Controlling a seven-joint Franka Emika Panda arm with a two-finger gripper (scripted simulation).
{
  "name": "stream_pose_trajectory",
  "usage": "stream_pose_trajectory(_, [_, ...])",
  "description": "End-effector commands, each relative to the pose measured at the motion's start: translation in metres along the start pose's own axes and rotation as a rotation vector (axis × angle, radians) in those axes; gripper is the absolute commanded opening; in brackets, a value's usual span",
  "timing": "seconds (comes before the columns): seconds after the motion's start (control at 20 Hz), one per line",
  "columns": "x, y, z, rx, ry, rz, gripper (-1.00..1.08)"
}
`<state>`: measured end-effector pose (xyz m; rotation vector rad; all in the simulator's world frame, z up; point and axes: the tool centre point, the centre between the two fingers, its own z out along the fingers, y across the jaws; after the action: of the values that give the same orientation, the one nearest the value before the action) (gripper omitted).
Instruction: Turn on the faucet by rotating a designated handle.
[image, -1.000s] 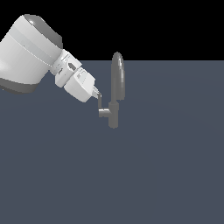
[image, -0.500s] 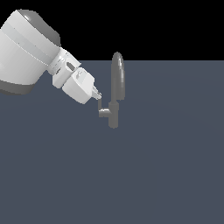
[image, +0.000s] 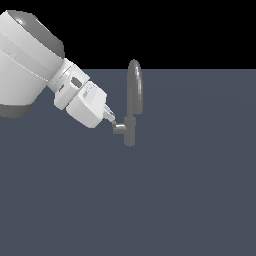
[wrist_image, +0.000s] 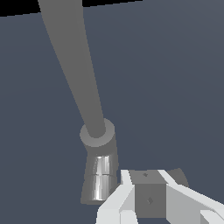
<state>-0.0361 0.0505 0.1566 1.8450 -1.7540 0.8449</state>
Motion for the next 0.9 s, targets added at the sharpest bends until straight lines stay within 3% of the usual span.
stream_pose_trajectory(0.0, [0.0,0.015,0.01,-0.026,0.009,-0.004,-1.0])
stream_pose_trajectory(0.05, [-0.002,0.005,0.0,-0.001,0.005,-0.006,-1.0])
stream_pose_trajectory(0.6, [-0.031,0.039,0.041,-0.025,0.009,-0.004,-1.0])
stream_pose_trajectory(0.65, [-0.031,0.039,0.041,-0.025,0.009,-0.004,-1.0])
stream_pose_trajectory(0.7, [-0.029,0.028,0.026,0.005,0.004,-0.004,-1.0])
stream_pose_trajectory(0.85, [-0.038,0.029,0.038,-0.002,0.005,-0.004,-1.0])
